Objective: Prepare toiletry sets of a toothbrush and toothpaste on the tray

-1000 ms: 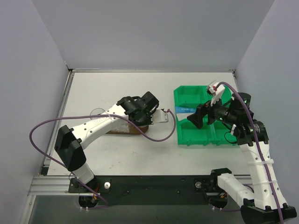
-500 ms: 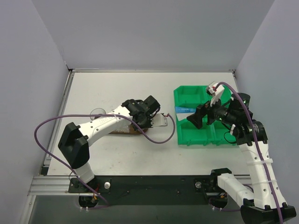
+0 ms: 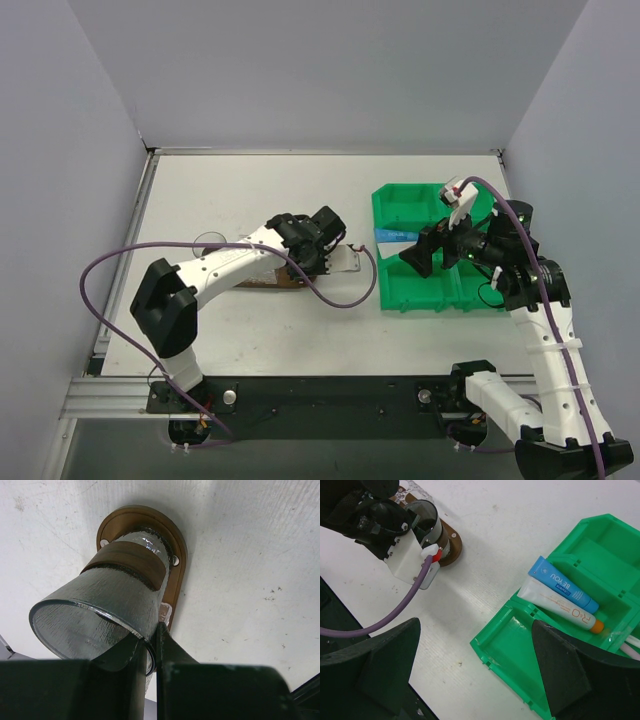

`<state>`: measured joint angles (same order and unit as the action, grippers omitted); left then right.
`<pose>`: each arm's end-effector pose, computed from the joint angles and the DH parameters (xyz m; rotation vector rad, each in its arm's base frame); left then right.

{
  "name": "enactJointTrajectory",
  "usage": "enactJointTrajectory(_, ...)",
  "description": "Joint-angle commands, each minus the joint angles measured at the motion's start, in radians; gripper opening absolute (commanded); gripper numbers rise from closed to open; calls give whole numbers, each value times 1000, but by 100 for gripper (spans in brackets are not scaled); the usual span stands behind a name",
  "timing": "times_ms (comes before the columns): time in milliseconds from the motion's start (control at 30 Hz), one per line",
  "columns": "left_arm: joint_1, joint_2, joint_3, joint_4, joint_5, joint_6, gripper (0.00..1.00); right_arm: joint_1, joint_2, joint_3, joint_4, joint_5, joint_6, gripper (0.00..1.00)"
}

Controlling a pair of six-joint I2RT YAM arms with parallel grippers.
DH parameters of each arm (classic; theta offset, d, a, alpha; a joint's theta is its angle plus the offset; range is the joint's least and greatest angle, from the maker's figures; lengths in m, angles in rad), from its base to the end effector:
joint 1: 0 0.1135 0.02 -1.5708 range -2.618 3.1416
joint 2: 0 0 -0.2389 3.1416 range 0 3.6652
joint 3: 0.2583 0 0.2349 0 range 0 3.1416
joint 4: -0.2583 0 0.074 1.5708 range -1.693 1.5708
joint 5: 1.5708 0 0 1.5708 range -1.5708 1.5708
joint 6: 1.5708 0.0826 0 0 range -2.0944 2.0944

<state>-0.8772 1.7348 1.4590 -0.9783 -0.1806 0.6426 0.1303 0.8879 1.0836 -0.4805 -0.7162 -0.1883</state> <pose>0.2302 -0.2537 0.1975 1.8994 2.0575 0.1994 0.2023 0.0812 0.3635 -0.7663 1.6592 0.6200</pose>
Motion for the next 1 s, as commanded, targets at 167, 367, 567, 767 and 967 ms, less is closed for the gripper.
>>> enactJointTrajectory(167, 20, -4, 20, 55, -28, 29, 0, -9, -4, -14, 36, -42, -20, 87)
enactJointTrajectory(367, 30, 2, 15, 55, -16, 38, 0, -12, 0, -17, 39, -45, -19, 87)
enactJointTrajectory(567, 34, 12, 21, 43, -3, 38, 0, -14, 0, -21, 40, -45, -17, 87)
enactJointTrajectory(767, 34, 19, 27, 36, 3, 35, 0, -18, -3, -24, 40, -45, -16, 87)
enactJointTrajectory(967, 30, 26, 41, 18, 4, 32, 0, -20, -4, -24, 39, -45, -19, 87)
